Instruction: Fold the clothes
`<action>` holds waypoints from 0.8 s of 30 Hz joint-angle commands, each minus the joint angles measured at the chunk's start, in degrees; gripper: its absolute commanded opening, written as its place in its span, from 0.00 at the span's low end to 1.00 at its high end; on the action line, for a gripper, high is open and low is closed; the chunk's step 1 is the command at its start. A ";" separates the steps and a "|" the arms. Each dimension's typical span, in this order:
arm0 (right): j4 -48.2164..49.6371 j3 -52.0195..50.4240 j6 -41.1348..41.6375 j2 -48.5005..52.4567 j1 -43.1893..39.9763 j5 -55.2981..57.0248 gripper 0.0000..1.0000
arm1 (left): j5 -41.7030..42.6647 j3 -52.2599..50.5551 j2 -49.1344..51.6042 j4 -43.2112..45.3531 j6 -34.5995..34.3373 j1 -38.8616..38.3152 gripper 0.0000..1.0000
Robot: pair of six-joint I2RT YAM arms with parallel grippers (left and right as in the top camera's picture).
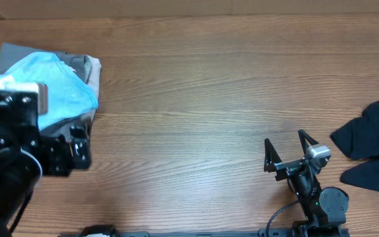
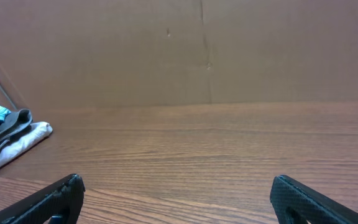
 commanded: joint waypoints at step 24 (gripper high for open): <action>0.55 -0.70 0.00 -0.68 -0.39 -0.31 1.00 | 7.48 -97.24 -53.42 72.98 -0.61 -0.28 1.00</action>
